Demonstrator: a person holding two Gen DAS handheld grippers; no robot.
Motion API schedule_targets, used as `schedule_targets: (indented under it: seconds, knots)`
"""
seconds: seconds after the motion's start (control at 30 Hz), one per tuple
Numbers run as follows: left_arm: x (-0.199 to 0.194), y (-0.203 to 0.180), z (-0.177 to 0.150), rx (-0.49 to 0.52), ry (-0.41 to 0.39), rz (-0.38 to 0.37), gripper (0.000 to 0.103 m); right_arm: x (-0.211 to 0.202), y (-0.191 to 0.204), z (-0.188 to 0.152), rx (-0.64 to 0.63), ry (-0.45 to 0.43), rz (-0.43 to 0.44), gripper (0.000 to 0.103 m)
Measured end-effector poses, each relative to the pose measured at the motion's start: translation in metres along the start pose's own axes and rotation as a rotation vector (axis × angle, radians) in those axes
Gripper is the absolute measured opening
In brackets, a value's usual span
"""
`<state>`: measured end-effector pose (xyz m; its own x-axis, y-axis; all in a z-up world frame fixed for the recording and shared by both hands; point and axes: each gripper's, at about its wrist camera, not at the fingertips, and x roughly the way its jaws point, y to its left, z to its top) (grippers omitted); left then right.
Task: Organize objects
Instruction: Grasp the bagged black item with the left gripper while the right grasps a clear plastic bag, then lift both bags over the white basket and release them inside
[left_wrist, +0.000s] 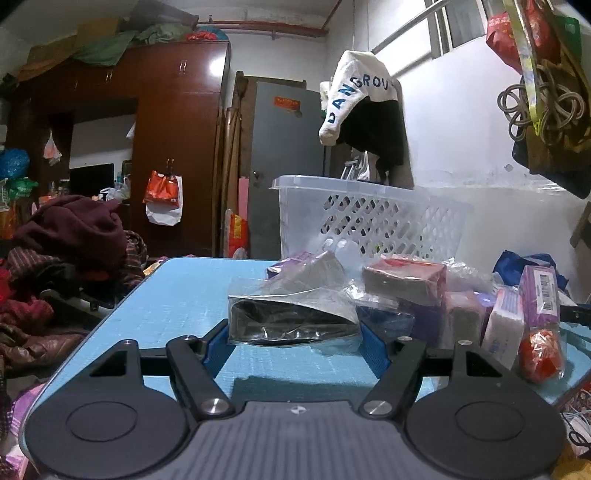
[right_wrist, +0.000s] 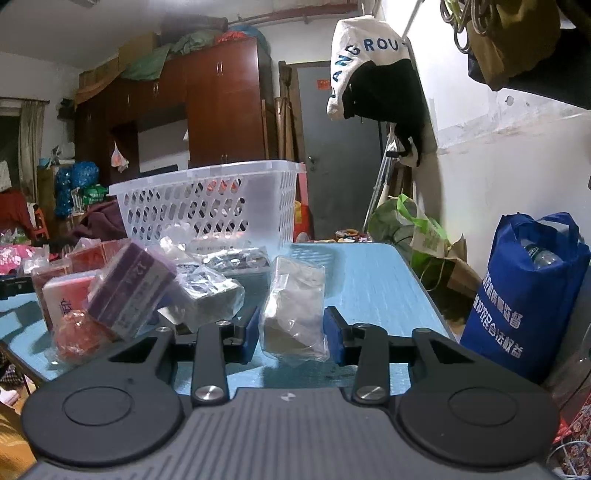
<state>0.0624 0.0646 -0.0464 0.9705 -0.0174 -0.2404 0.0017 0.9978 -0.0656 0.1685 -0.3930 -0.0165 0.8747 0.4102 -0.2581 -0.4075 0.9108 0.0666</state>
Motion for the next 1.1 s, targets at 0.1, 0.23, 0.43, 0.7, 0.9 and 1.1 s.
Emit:
schedule_targets:
  seconds: [0.1,0.23,0.43,0.7,0.9,1.1]
  knots:
    - [-0.004,0.000,0.002,-0.012,-0.019,-0.009,0.075,-0.007,-0.002,0.004,0.014,-0.032,-0.001,0.041]
    - [-0.007,-0.002,0.017,-0.026,-0.053,-0.028,0.075,-0.015,0.002,0.023,0.020,-0.088,0.021,0.041]
    - [0.019,-0.012,0.097,-0.034,-0.116,-0.088,0.075,0.023,0.034,0.099,-0.074,-0.143,0.100,0.042]
    - [0.134,-0.035,0.167,-0.030,0.038,-0.060,0.075,0.139,0.071,0.157,-0.145,-0.043,0.068,0.042]
    - [0.161,-0.035,0.160,-0.062,0.099,-0.046,0.092,0.149,0.076,0.155,-0.151,-0.045,0.076,0.092]
    - [0.115,-0.030,0.142,-0.038,0.044,-0.030,0.093,0.080,0.067,0.129,-0.132,-0.132,0.118,0.103]
